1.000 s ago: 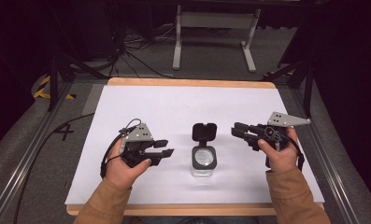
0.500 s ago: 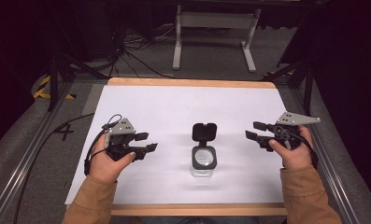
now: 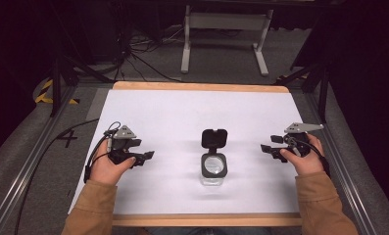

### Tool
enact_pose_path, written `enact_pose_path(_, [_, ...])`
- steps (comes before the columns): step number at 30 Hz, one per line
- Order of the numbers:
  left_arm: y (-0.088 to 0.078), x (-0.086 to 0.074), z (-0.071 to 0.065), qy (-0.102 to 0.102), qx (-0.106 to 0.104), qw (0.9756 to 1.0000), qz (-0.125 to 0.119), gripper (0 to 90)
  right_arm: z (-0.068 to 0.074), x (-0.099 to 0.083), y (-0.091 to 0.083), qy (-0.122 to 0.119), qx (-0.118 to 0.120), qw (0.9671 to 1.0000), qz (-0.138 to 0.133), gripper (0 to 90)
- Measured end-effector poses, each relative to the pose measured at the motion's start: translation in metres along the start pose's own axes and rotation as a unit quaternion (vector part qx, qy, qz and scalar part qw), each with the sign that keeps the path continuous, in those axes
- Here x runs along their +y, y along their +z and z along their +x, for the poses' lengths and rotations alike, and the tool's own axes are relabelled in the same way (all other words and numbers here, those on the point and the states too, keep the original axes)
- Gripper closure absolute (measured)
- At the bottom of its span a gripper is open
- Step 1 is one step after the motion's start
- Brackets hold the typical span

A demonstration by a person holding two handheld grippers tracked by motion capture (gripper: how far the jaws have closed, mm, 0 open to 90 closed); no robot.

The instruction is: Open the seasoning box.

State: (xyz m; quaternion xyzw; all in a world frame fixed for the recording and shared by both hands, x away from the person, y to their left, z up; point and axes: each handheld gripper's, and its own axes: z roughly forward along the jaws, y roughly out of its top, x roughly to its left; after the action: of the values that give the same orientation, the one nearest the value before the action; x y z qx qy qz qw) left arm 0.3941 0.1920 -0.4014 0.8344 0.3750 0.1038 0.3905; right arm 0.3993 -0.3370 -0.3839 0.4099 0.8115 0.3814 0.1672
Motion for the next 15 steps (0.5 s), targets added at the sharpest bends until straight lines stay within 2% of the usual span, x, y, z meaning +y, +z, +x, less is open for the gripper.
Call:
enact_pose_path(1, [0.003,-0.003,0.004,-0.004,0.005,0.9999,0.011,30.4,-0.003,-0.004,0.005,0.009,-0.001,0.9999,0.011,37.8])
enact_pose_path(2, [0.005,-0.005,0.006,-0.009,0.007,0.9998,0.017,30.0,-0.005,-0.006,0.007,0.007,-0.002,0.9999,0.014,37.8])
enact_pose_path(4, [0.007,-0.006,0.008,-0.007,0.013,0.9997,0.018,29.9,-0.006,-0.008,0.009,0.010,-0.003,0.9998,0.017,37.4])
enact_pose_path(5, [0.009,-0.008,0.010,-0.008,0.018,0.9995,0.026,29.9,-0.008,-0.009,0.011,0.014,-0.006,0.9996,0.024,36.7])
enact_pose_path(6, [0.011,-0.010,0.011,-0.016,0.017,0.9994,0.026,29.9,-0.010,-0.011,0.013,0.014,-0.009,0.9994,0.030,36.7])
enact_pose_path(8, [0.013,-0.012,0.014,-0.017,0.011,0.9992,0.034,29.5,-0.012,-0.014,0.017,0.015,-0.013,0.9990,0.039,36.7])
enact_pose_path(9, [0.015,-0.013,0.015,-0.025,0.000,0.9988,0.041,29.5,-0.013,-0.016,0.019,0.018,-0.014,0.9988,0.043,36.6])
enact_pose_path(10, [0.016,-0.014,0.015,-0.024,0.000,0.9984,0.051,29.2,-0.015,-0.020,0.023,0.017,-0.020,0.9980,0.058,36.3])
enact_pose_path(11, [0.018,-0.015,0.015,-0.026,-0.004,0.9979,0.059,29.2,-0.015,-0.020,0.023,0.017,-0.020,0.9980,0.058,36.3])
enact_pose_path(15, [0.025,-0.017,0.012,-0.007,-0.018,0.9960,0.087,29.2,-0.017,-0.024,0.029,0.013,-0.024,0.9965,0.079,36.3])
